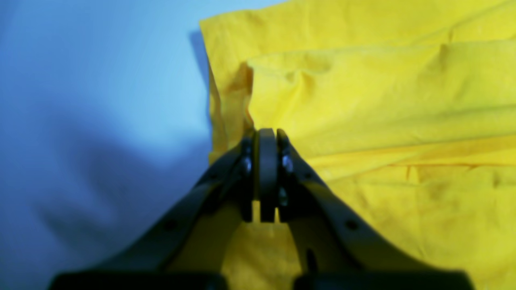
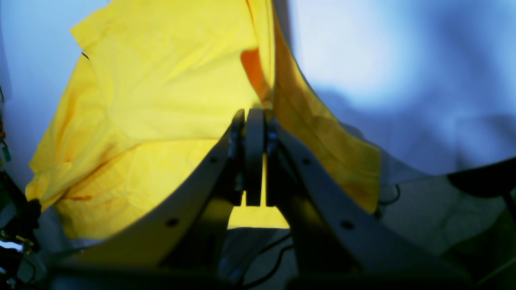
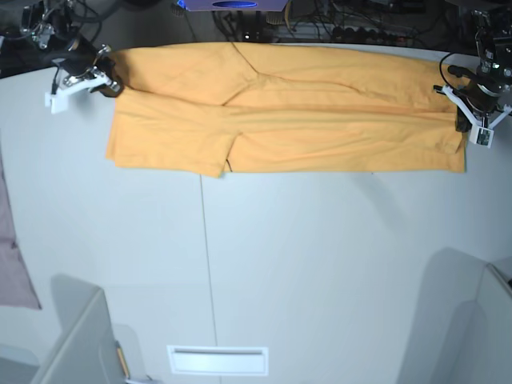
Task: Fold the T-shirt properly
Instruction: 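Release the hem and reposition both grippers over the folded edge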
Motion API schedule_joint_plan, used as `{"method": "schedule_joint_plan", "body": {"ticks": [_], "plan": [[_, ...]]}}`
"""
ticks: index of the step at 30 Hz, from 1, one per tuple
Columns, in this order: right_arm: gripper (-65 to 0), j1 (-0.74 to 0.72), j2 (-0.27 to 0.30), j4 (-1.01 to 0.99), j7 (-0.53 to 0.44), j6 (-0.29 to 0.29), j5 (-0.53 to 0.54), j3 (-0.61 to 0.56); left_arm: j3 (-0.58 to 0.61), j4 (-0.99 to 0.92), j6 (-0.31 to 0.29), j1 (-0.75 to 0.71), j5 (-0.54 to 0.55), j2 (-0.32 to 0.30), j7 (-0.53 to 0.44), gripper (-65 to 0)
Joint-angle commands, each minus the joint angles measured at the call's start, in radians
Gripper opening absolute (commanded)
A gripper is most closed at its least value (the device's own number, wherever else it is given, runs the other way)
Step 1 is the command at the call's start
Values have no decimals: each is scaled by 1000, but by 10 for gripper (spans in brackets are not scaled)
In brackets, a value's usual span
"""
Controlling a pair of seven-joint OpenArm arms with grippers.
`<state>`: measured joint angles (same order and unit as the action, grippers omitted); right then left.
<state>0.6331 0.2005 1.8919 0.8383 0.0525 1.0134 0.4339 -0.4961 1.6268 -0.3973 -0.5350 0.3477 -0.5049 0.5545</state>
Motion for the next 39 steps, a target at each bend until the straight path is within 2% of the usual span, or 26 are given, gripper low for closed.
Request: {"method": "schedule_joint_plan", "body": {"ticks": [1,3,4,8,12,14,16,18,19,20,23,26,29,32,39], "plan": [[-569,-5,12,15,-6,-9,15,6,-16,13,5,2,3,-24,-17,-640],[-462,-5,1,16,-6,-9,15,6,-19,22,5,5,3,-24,-17,-541],[-440,-5,-9,16,-6,-9,14,12,-20,30,5,6,3,-24,-17,-489],[-437,-5,-17,34,-9,-9,-52,16,-45,83,5,8,6,-24,-17,-352],[-437,15,-34,113,-75,-9,-127,18,-178,174,5,5,15,-13,8,-309],[-440,18,-39,125,-118,-12,-133,12,-215,227,2,13,40,7,94,-316],[-492,4,-39,123,-132,-15,-143,-16,-221,258,-10,33,86,27,157,-342],[-608,-17,-31,119,-133,-47,-184,-88,-215,247,-13,46,101,44,186,-459],[-650,-32,-23,117,-133,-75,-221,-128,-214,235,-13,52,101,59,184,-551],[-650,-45,-20,116,-133,-92,-261,-166,-214,221,-13,62,101,76,184,-650],[-650,-81,-22,82,-132,-79,-364,-237,-212,175,-13,92,55,93,184,-650],[-650,-91,-23,24,-138,-73,-410,-271,-134,62,-15,132,-54,87,175,-650],[-650,-95,-23,-24,-139,-73,-411,-274,-97,-56,-15,152,-129,91,74,-650],[-650,-118,-23,-87,-139,-73,-414,-271,-60,-145,-15,172,-149,93,-7,-650],[-650,-253,-16,-246,-139,-73,-414,-266,-28,-231,-12,287,-154,102,-4,-650]]}}
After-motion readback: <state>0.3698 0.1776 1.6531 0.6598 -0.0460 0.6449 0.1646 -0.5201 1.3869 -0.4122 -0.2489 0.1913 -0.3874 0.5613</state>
